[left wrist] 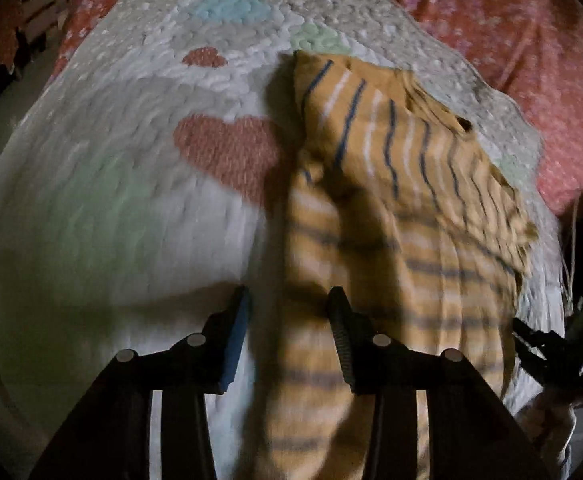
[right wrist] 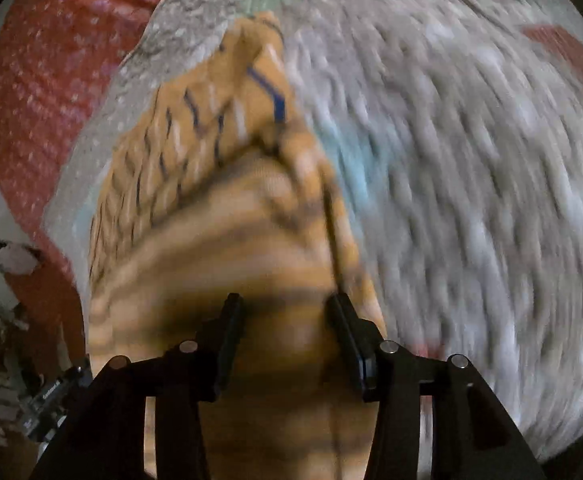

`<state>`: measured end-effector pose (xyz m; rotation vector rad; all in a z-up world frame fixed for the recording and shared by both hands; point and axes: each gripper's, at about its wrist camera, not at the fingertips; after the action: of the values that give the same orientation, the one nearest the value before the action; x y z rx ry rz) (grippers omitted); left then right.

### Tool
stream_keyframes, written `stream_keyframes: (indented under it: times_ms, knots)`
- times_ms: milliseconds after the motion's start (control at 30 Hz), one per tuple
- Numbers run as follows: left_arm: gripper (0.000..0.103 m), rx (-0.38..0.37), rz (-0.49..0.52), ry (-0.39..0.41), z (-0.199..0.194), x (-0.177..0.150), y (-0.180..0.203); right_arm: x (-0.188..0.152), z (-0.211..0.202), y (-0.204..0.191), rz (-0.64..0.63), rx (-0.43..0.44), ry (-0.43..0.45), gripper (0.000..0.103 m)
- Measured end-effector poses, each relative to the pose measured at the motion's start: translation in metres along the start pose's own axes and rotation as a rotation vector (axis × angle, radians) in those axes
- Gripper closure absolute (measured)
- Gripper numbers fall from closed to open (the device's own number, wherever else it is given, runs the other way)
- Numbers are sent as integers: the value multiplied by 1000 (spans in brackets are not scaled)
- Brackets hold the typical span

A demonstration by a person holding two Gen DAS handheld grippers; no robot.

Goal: Fold small clothes
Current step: 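Grasp the folded edge with the left tool and fold it toward the collar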

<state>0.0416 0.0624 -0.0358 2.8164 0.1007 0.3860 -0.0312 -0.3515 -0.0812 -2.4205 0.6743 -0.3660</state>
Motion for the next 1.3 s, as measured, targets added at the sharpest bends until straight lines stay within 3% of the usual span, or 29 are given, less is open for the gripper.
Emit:
stream_keyframes:
  times_ms: [100, 300, 533, 667, 767, 867, 933, 1033, 1100, 1167, 1200, 1233, 1267, 1300]
  knots:
    - [62, -27, 0, 1, -1, -30, -3, -28, -5, 3, -19, -7, -16, 53]
    - [43, -44, 2, -54, -1, -86, -2, -68, -17, 24, 29, 61, -65, 52]
    - [33, -50, -12, -125, 10, -120, 3, -104, -11, 16, -60, 5, -104, 51]
    - [25, -30, 12, -142, 11, -134, 9, -113, -34, 22, -42, -40, 7, 49]
    - [24, -63, -29, -143, 12, -134, 2, -110, -40, 36, 10, -75, 51, 40]
    - [16, -115, -69, -139, 13, -133, -4, -111, -22, 46, 50, -43, -25, 37]
    - [8, -111, -54, -139, 14, -134, 1, -116, -4, 48, 74, -8, -103, 34]
    - [2, -82, -4, -175, 22, -137, 14, -129, 16, 56, 133, 33, -144, 13]
    - [2, -56, 24, -178, 23, -138, 19, -132, 21, 64, 178, 46, -148, 8]
    - [10, -36, 25, -188, 22, -138, 18, -134, 21, 66, 189, 73, -159, 10]
    - [31, -16, 16, -191, 21, -137, 18, -135, 18, 66, 184, 90, -162, 25]
    - [53, 17, 10, -190, 19, -136, 16, -136, 13, 61, 163, 132, -169, 48]
    - [66, 17, -7, -190, 15, -135, 11, -134, 9, 56, 137, 136, -174, 60]
    - [97, -22, -28, -195, 11, -133, 6, -134, 1, 50, 86, 123, -166, 80]
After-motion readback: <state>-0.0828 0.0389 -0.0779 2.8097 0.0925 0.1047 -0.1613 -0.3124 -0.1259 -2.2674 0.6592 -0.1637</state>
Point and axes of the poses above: each gripper's, at about its wrist camera, not at the fingertips, and z roughly the way its jaws point, y to its right, x to its top, and after that the axes turned 7 degrees about -y, right-handed
